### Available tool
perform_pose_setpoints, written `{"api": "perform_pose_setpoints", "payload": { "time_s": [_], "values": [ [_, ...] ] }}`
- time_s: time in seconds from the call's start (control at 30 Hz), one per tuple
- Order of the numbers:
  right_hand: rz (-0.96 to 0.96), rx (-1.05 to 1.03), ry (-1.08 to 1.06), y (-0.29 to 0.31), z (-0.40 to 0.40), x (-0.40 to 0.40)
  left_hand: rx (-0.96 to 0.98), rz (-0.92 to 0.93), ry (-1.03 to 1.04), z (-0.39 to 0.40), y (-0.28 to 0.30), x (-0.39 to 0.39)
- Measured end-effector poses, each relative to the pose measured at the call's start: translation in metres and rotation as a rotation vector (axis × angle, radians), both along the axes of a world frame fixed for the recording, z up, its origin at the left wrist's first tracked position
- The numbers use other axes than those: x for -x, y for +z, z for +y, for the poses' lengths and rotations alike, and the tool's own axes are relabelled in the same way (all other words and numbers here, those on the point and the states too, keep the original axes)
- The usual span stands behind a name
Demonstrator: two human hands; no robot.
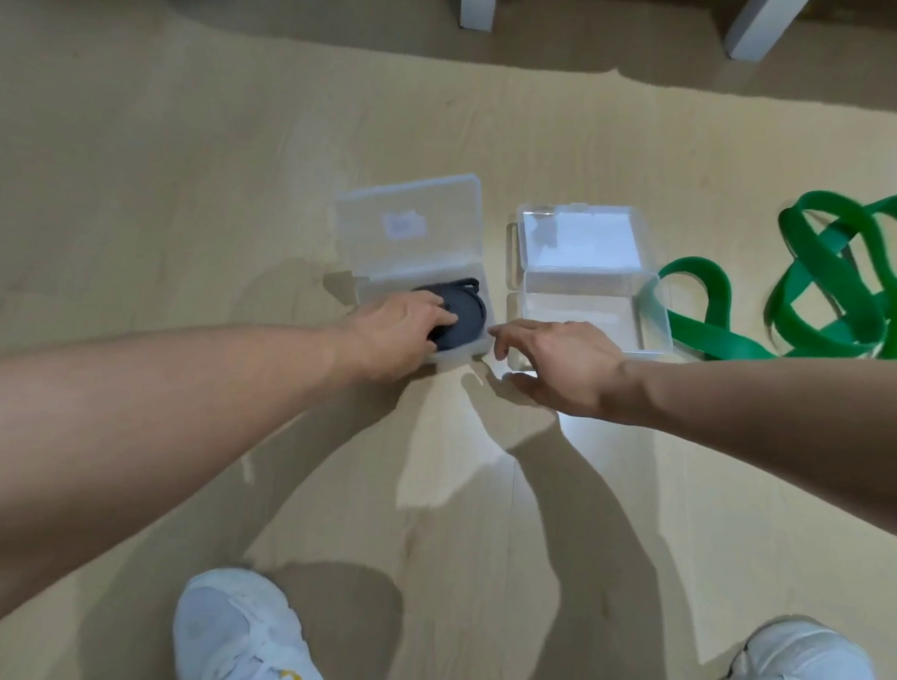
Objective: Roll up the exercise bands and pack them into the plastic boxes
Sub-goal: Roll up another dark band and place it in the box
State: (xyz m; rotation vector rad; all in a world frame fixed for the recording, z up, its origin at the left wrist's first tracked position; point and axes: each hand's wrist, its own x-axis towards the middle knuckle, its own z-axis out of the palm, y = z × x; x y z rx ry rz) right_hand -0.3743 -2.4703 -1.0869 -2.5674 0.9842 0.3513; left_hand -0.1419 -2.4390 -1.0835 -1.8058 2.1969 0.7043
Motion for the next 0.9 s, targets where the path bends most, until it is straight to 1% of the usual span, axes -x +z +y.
{"api": "perform_pose_setpoints", "payload": {
  "time_s": [0.07, 0.13, 0.23, 0.3, 0.4, 0.5, 0.57, 0.67, 0.7, 0.77, 0.83, 0.9],
  "values": [
    [-0.039, -0.022, -0.041, 0.0, -0.001, -0.002, 0.018, -0.066, 0.003, -0.012, 0.007, -0.004],
    [-0.072, -0.031, -0.075, 0.0, -0.002, -0.005, 0.047, -0.09, 0.071, -0.018, 0.012, -0.005],
    [-0.107, -0.018, -0.083, 0.003, -0.005, -0.006, 0.103, -0.071, 0.202, -0.02, 0.013, -0.002],
    [-0.142, 0.0, -0.108, 0.008, -0.01, 0.002, 0.142, -0.029, 0.238, -0.019, 0.011, 0.007],
    [-0.205, 0.069, -0.197, 0.012, -0.023, 0.028, 0.23, 0.072, 0.163, -0.019, 0.009, 0.026],
    [-0.236, 0.194, -0.373, 0.012, -0.041, 0.066, 0.252, 0.148, 0.067, -0.022, 0.008, 0.051],
    [-0.18, 0.257, -0.525, 0.011, -0.052, 0.095, 0.246, 0.157, -0.036, -0.022, 0.006, 0.069],
    [0.054, 0.245, -0.733, 0.005, -0.061, 0.134, 0.214, 0.131, -0.225, -0.02, -0.003, 0.091],
    [0.144, 0.21, -0.781, 0.002, -0.061, 0.144, 0.21, 0.123, -0.291, -0.017, -0.005, 0.097],
    [0.269, 0.075, -0.869, -0.003, -0.059, 0.162, 0.271, 0.154, -0.422, -0.01, -0.006, 0.106],
    [0.297, -0.102, -0.943, -0.008, -0.057, 0.178, 0.308, 0.198, -0.495, -0.001, -0.005, 0.113],
    [0.361, -0.188, -0.916, -0.01, -0.057, 0.193, 0.206, 0.193, -0.488, 0.007, -0.005, 0.119]
  ]
}}
